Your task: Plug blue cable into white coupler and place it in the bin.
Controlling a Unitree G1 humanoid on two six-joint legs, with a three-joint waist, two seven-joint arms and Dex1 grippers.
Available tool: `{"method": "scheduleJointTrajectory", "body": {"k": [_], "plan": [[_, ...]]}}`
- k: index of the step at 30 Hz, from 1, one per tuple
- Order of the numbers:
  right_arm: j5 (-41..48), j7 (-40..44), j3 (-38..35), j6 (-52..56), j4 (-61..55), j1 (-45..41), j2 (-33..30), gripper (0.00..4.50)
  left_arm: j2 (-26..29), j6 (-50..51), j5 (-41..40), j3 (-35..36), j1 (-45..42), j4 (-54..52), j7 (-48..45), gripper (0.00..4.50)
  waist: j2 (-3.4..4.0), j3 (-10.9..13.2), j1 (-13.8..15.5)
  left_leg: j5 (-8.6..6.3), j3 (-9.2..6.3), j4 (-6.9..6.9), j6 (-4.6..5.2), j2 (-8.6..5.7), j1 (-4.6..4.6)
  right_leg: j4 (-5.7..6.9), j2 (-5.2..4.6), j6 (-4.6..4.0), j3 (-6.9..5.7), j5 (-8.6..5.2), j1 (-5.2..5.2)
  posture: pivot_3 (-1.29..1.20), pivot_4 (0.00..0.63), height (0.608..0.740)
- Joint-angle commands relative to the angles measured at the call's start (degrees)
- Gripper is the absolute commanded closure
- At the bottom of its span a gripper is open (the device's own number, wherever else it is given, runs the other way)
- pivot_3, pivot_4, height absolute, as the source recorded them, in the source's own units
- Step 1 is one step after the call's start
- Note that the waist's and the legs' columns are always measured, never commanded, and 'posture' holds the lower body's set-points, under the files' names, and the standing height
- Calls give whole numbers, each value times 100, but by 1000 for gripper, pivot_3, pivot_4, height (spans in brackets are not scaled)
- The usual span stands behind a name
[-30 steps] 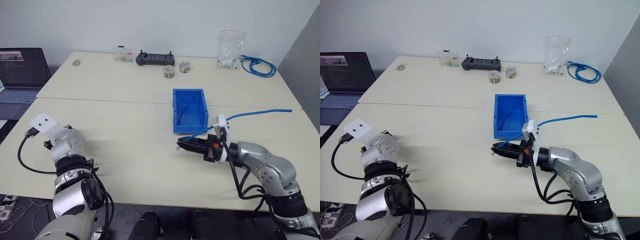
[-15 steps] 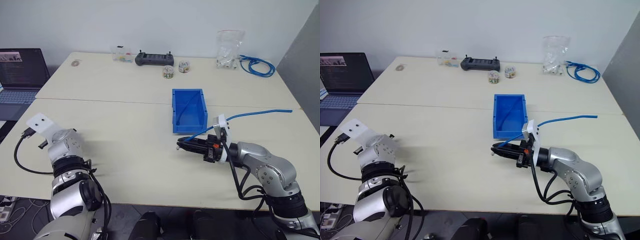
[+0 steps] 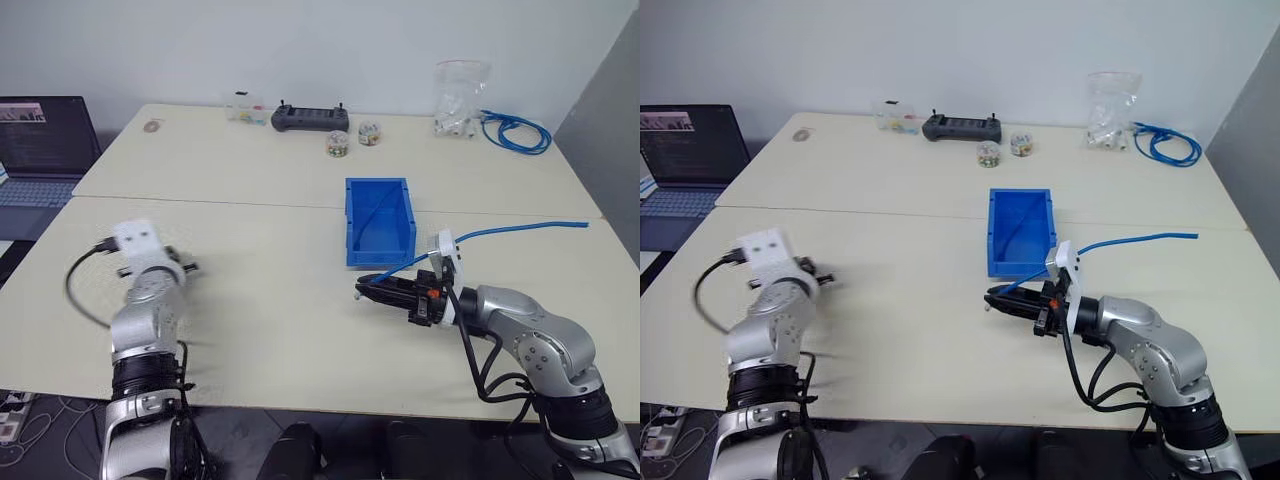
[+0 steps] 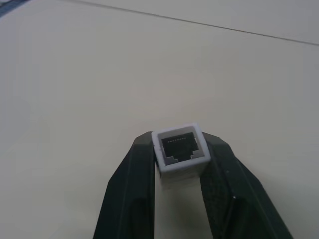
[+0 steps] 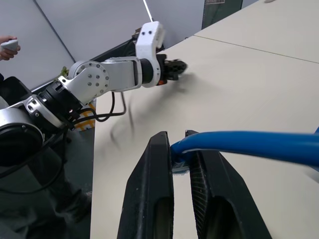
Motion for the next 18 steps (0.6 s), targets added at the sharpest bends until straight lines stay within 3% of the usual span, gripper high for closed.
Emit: {"method": "scheduleJointTrajectory", "body": {"k": [1,9,14,18], "plan": [[-45,-57,-169,-183,-322,191,-108,4335,490,441,-221,-755,-12,-899,-1377,3591,0,0,-9,0,-1,-2,0,2,0,0,2,0,-2,0,-2,0,150,740],[-310,-64,-152,-419,-498,565,-319,4335,1354,741,-703,-2030,-82,-1573,-4025,3591,6,3,-34,-1,1,-5,4,5,3,-1,6,-1,1,-1,-2,0,150,740],[-468,-15,-233,-598,-543,833,-553,4335,1884,-26,-418,-2881,-87,-1905,-5459,3591,10,5,-28,-6,1,-6,12,5,1,-4,5,-2,2,-2,-1,0,150,740],[-615,38,-117,-755,-552,920,-652,4336,1757,-726,42,-3663,-495,-1781,-6221,3591,15,8,-4,-12,0,-5,26,5,0,-9,3,-3,1,-3,2,0,150,740]]}}
